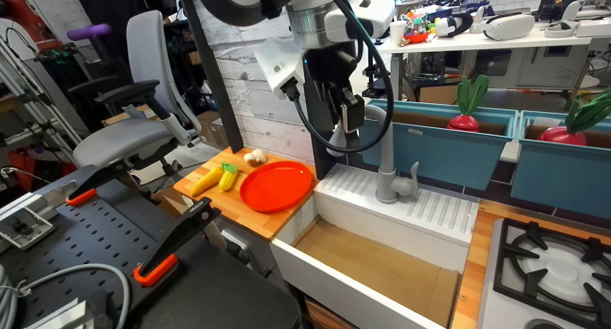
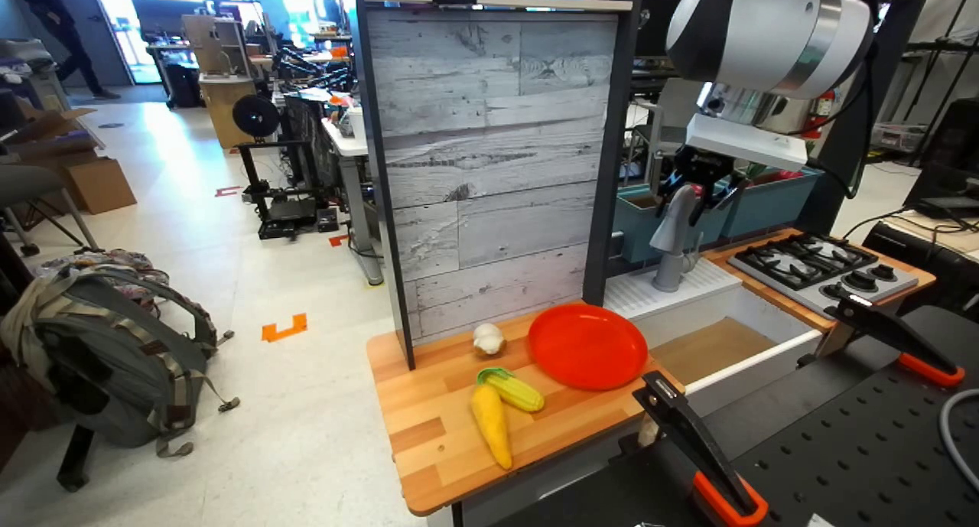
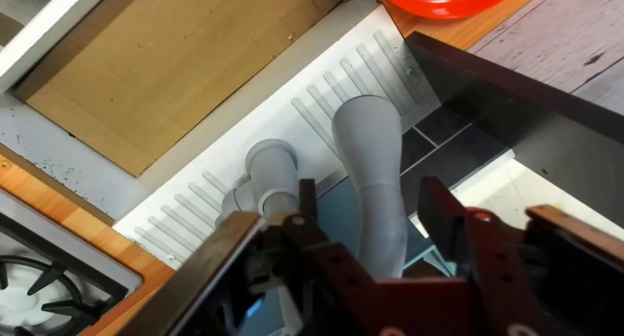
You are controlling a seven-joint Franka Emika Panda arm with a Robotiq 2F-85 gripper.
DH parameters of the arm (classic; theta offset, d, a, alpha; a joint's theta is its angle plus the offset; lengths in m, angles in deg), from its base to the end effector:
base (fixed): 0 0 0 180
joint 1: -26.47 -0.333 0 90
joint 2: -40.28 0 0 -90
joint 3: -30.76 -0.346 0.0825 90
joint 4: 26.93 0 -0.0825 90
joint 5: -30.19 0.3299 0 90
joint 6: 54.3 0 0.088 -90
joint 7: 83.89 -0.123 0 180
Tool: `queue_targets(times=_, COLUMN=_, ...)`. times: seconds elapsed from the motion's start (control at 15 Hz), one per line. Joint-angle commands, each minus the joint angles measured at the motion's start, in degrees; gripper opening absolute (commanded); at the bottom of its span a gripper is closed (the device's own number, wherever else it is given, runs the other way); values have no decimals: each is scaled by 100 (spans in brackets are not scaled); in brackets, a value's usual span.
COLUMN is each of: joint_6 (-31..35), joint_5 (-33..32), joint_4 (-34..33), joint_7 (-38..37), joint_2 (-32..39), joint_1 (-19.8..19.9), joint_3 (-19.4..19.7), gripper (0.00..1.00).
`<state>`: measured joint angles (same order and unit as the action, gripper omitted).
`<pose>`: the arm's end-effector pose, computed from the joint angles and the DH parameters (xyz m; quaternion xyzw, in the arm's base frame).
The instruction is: Turn the tap nozzle to the right
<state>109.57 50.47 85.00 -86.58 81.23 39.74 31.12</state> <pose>0.5985 -0.1628 0.1789 -0.9471 0.3002 -0.1001 0.0536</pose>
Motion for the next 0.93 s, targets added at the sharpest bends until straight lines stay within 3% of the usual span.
queue_targets(times=0.0, joint_6=-203, joint_5=-202, joint_4=-145, joint_7=-134, joint_2=33, joint_1=-18, joint_3=79, gripper=27)
queue_targets(times=0.2, joint_6=-240, joint_5=-302, joint_4=-147, joint_7=-117, joint_2=14, joint_1=-35, joint_3=156, gripper=5)
queue_targets(times=0.87, joint_6=-606, joint_5=-655, joint_4=-38, joint_7=604, joint_2=-197, joint_1=260, joint_3=143, gripper=6)
